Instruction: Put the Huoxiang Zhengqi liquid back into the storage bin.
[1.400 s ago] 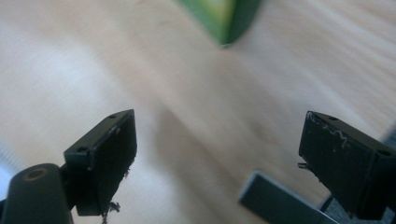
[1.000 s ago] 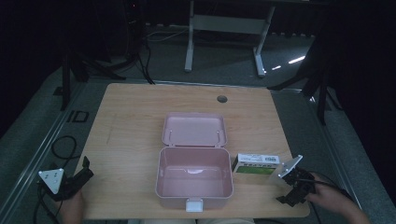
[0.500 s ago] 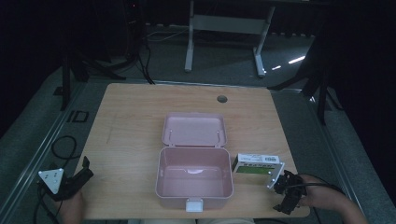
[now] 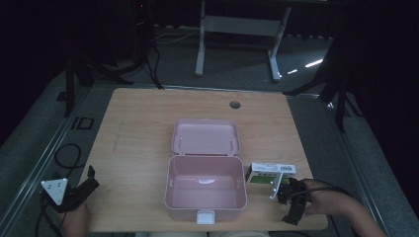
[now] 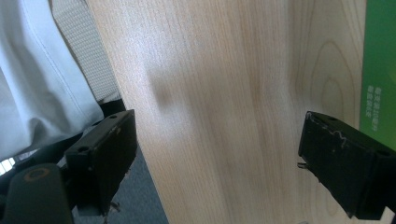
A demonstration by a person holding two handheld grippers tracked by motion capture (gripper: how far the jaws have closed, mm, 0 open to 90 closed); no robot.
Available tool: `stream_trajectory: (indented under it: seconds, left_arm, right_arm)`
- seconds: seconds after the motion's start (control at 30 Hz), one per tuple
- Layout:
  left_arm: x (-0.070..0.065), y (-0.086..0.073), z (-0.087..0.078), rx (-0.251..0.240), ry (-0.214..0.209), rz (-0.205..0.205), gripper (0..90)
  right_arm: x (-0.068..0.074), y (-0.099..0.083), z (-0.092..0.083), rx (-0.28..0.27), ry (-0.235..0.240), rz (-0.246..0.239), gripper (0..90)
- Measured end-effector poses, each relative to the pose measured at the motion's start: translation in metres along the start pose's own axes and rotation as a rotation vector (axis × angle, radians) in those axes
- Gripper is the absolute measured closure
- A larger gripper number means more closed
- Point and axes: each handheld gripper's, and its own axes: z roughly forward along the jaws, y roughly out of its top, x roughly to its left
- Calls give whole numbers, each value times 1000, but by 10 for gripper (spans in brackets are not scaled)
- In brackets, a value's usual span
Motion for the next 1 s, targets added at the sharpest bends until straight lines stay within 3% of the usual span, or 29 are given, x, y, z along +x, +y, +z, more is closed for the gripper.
stream_trajectory:
  seconds: [0.1,0.43,0.77,1.0]
  left_arm:
    - [0,0,0,2,-2,1,20]
    - [0,0,0,3,-3,4,19]
    - [0,0,0,3,-9,5,20]
    - [0,0,0,3,-12,6,20]
  right_arm:
    - [1,5,0,19,15,-33,134]
    - [5,23,-10,43,19,-71,137]
    - [13,42,-24,30,22,-150,145]
    - [13,50,-38,19,27,-151,144]
